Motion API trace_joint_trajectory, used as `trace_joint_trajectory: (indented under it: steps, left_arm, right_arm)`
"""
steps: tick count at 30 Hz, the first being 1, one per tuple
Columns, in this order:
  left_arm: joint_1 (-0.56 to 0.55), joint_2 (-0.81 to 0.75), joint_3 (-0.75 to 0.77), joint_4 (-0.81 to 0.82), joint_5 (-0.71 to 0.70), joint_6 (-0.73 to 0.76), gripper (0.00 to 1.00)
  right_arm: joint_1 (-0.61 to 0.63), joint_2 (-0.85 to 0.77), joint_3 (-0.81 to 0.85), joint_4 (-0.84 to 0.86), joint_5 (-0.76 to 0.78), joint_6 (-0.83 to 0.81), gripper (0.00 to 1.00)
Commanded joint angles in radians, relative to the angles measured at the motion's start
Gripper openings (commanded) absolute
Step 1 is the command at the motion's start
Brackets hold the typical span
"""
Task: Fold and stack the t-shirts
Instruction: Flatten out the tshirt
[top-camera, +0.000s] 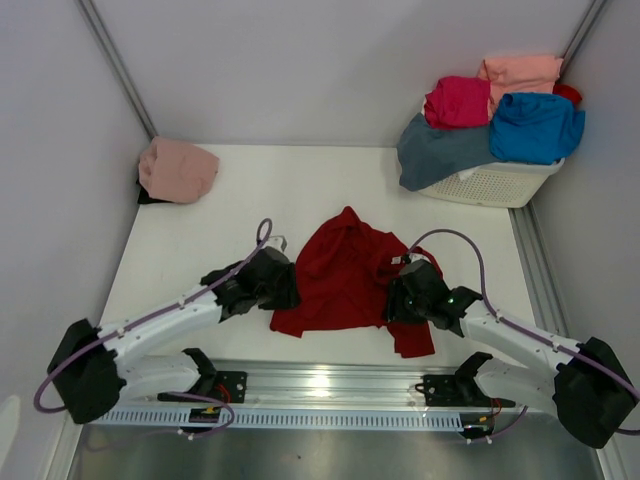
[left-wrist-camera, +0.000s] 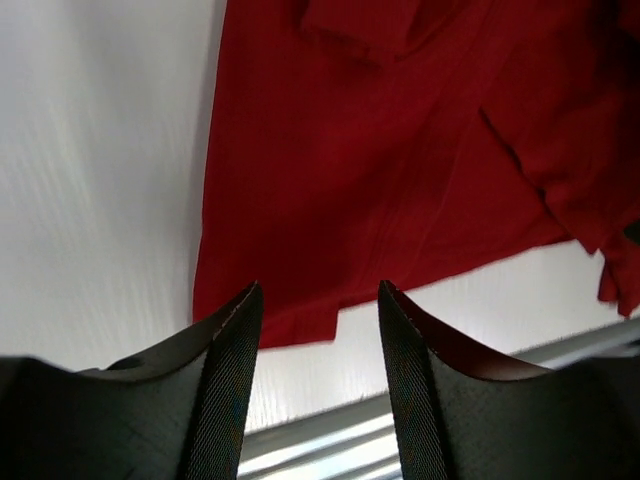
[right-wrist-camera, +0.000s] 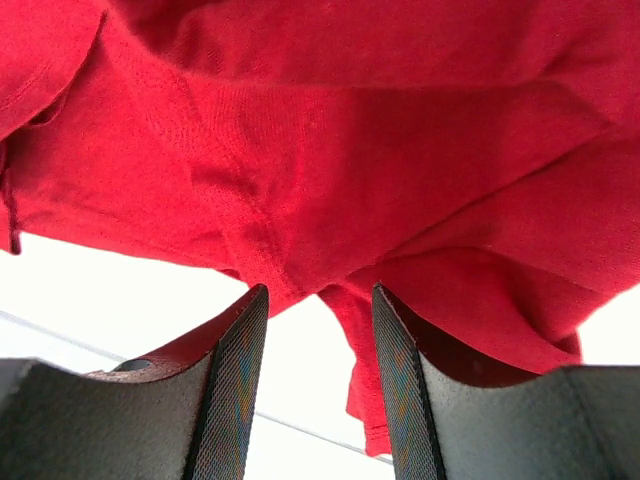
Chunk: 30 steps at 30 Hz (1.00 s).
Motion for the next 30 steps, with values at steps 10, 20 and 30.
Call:
trace_joint_trajectory:
  steps: [10, 20, 30]
  left_arm:
    - [0.132, 0.571, 0.462, 0.061, -0.073, 0.147, 0.54]
    - [0.166, 0.733, 0.535, 0.022, -0.099, 0.161, 0.53]
    - [0.167, 0.765, 0.601, 0.009, -0.068, 0.16, 0.53]
  right_arm:
    - [0.005, -0.064, -0.049, 0.108, -0.162, -0.039, 0.51]
    - [0.005, -0.088, -0.081, 0.121, -0.165, -0.05, 0.52]
    - [0.005, -0.042, -0.073, 0.152, -0.153, -0.065, 0.52]
